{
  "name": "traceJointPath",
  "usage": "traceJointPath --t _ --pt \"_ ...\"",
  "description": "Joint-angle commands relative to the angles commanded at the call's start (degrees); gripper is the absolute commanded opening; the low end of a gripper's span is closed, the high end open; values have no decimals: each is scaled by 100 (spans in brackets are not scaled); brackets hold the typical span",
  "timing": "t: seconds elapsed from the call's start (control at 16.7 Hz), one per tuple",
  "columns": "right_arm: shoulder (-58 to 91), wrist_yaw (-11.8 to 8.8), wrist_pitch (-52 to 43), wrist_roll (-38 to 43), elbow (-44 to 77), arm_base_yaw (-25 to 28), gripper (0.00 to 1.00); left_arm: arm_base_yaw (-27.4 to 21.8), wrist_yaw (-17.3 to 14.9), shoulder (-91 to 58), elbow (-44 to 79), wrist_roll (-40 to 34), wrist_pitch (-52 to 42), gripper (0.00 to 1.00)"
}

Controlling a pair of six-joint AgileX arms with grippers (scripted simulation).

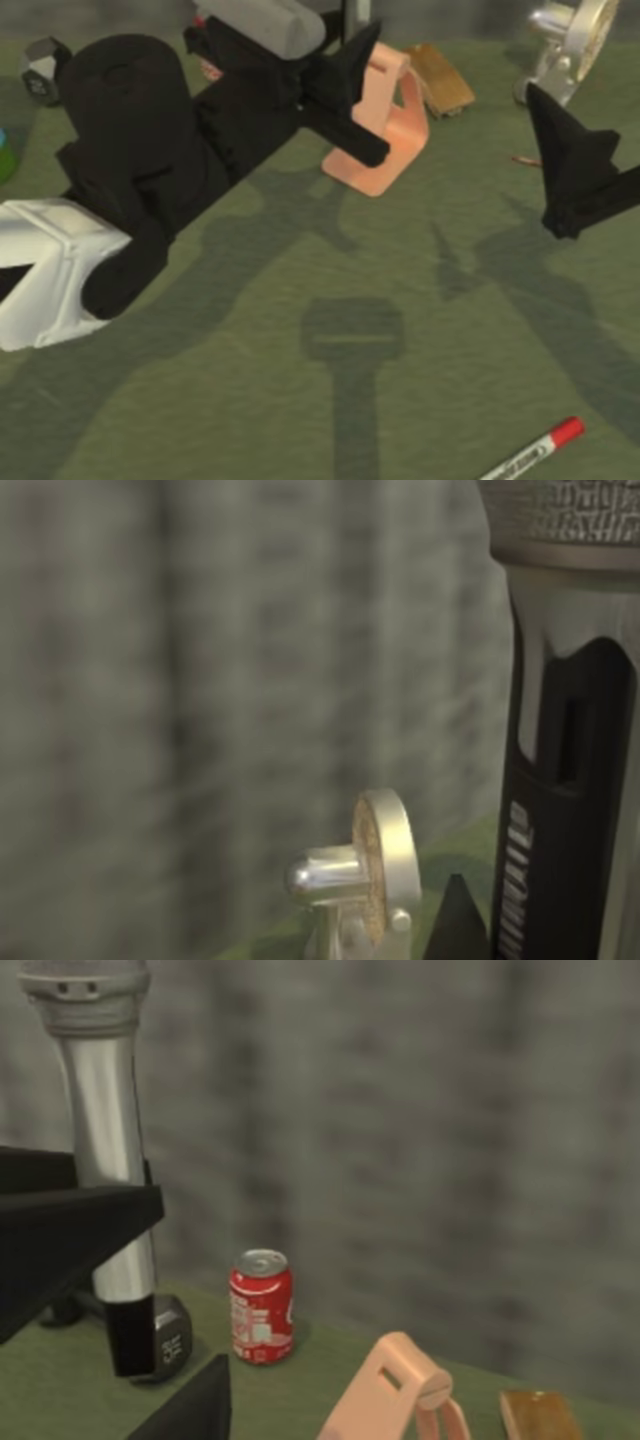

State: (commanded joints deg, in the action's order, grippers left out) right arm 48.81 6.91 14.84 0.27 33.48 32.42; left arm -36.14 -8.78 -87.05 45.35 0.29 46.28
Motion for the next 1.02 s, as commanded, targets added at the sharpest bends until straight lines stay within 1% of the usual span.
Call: traceJointPath --t 0.24,0.42,0.78,1.02 --pt "1299 185 373 -15 869 855 100 0 0 0 0 0 0 0" --pt "1765 260 463 -25 1143 1170 100 0 0 0 0 0 0 0" --pt "1801 255 466 -24 1154 1173 100 0 0 0 0 0 0 0" --pt "2472 196 646 -27 1699 1113 100 0 0 0 0 0 0 0"
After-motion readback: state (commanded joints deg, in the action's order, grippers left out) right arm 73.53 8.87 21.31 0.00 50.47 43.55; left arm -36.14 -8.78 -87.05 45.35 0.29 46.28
